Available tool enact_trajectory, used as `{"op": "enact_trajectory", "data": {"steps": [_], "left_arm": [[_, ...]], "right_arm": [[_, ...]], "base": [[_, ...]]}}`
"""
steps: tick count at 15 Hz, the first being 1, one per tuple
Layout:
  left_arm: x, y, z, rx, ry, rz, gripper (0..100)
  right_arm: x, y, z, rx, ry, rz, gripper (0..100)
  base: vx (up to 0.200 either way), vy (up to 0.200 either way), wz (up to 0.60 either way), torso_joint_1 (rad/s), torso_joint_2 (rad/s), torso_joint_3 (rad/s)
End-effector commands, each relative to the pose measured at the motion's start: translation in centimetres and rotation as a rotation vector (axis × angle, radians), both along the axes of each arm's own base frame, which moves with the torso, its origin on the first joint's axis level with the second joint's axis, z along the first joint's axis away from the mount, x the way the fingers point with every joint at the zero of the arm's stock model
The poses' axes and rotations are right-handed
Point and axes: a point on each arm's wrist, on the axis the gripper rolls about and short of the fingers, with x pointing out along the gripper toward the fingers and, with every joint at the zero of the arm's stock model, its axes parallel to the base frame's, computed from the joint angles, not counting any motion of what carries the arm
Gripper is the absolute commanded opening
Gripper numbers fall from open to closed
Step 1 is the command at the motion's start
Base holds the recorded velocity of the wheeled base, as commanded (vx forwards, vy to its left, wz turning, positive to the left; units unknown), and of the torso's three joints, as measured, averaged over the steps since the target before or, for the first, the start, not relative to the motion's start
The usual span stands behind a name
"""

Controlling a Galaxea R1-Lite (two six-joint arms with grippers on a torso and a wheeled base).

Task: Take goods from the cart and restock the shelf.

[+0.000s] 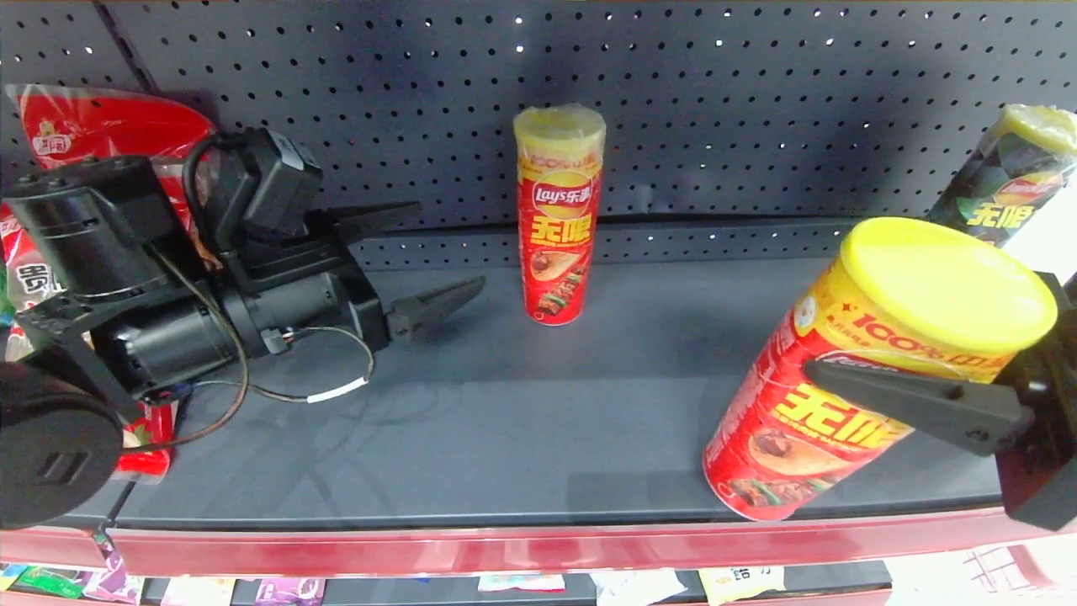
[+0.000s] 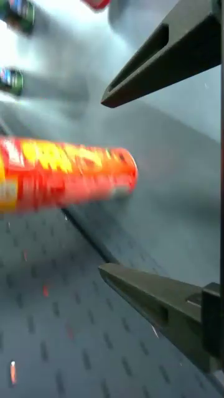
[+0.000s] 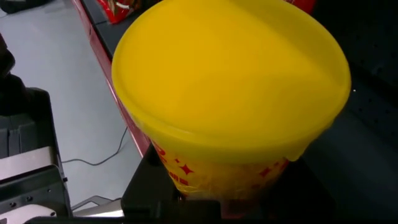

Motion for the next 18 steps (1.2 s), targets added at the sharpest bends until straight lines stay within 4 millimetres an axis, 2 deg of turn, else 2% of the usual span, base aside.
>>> {"op": "enact_trajectory", "data": {"steps": [1,2,4,6,7,11,14,18], "left_arm": [[0.7,-2.0,-1.0,0.007,0.024,-0.054,100],[1.9,-2.6,-1.5,0.009,0.032,-0.056,100],[4.2,-3.5,-1.2,-0.008,-0.004,-0.053,100],[5.2,-3.9,-1.4,-0.014,-0.003,-0.052,100],[5.9,-4.2,-2.3,-0.007,0.012,-0.053,100],[6.8,-4.7,-3.1,-0.006,0.015,-0.056,100],[8.0,-5.2,-2.8,-0.017,-0.009,-0.057,100],[8.1,-5.7,-2.7,-0.02,-0.015,-0.067,100]], "right_arm": [[0.7,0.5,0.7,0.006,-0.009,0.005,0],[1.1,0.8,1.2,0.012,-0.018,0.007,0],[1.3,1.0,1.5,0.014,-0.02,0.007,0],[1.3,1.0,1.5,0.014,-0.02,0.007,0],[1.3,1.0,1.4,0.012,-0.018,0.005,0],[1.5,1.1,1.3,0.008,-0.013,0.004,0],[1.5,1.4,1.4,0.007,-0.014,0.016,0],[1.9,1.7,1.1,0.0,-0.003,0.016,0]], "base": [[0.0,0.0,0.0,0.0,0.0,0.0],[0.0,0.0,0.0,0.0,0.0,0.0],[0.0,0.0,0.0,0.0,0.0,0.0],[0.0,0.0,0.0,0.0,0.0,0.0],[0.0,0.0,0.0,0.0,0.0,0.0],[0.0,0.0,0.0,0.0,0.0,0.0],[0.0,0.0,0.0,0.0,0.0,0.0],[0.0,0.0,0.0,0.0,0.0,0.0]]}}
